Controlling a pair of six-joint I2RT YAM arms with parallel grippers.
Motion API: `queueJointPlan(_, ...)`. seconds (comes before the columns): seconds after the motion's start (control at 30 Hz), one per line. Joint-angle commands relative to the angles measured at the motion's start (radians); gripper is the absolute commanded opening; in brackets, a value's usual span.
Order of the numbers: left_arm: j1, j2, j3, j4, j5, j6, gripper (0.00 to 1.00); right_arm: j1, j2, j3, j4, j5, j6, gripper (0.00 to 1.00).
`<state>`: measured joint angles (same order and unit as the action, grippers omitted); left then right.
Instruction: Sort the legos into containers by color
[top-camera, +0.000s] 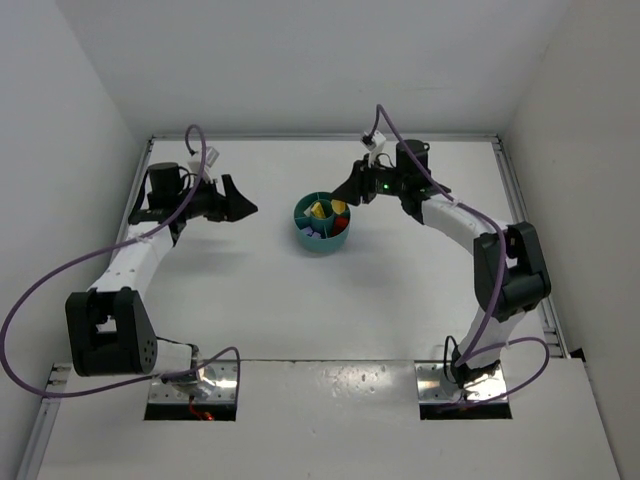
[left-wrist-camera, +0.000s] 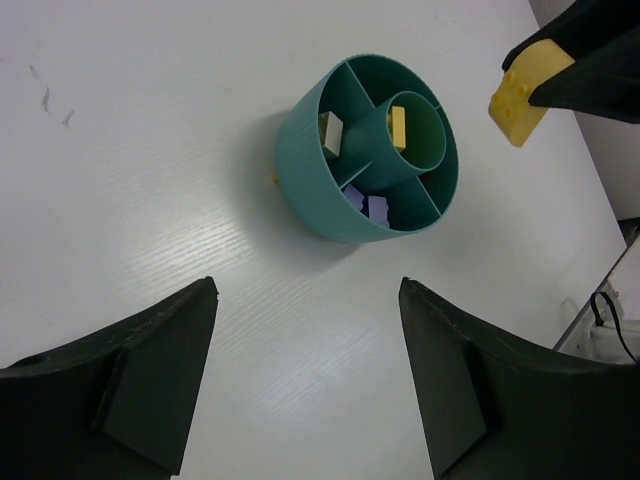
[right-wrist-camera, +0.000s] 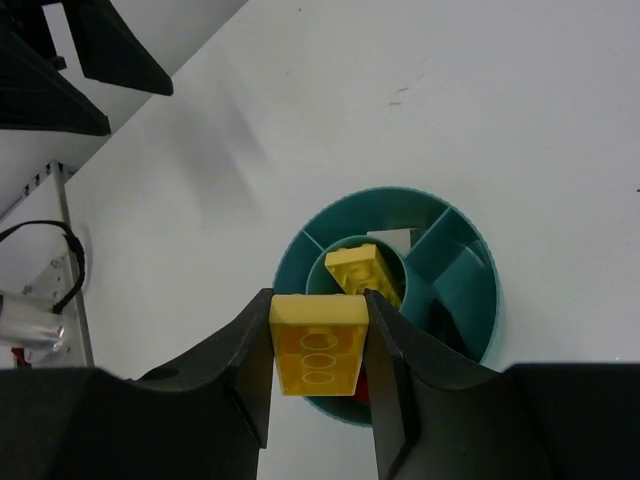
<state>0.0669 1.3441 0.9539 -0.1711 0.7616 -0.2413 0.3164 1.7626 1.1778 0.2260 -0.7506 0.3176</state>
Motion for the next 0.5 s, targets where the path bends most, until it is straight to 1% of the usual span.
queueJointPlan(0.0,0.014,0.009,0.057,0.013,0.025,-0.003,0.79,-0.013,-0.045,-0.026,0.197,0.007,-0.012,0.05)
queueJointPlan(0.13,0.014,0.020,0.066,0.004,0.016,-0.003,0.79,-0.013,-0.035,-0.086,0.340,0.031,0.018,0.05)
queueJointPlan(0.27,0.014,0.020,0.066,0.004,0.016,0.007,0.79,-0.013,-0.015,-0.095,0.391,0.040,0.032,0.05)
queueJointPlan(0.47,0.025,0.020,0.057,0.004,0.016,0.007,0.80,-0.013,0.027,-0.095,0.438,0.060,0.032,0.09)
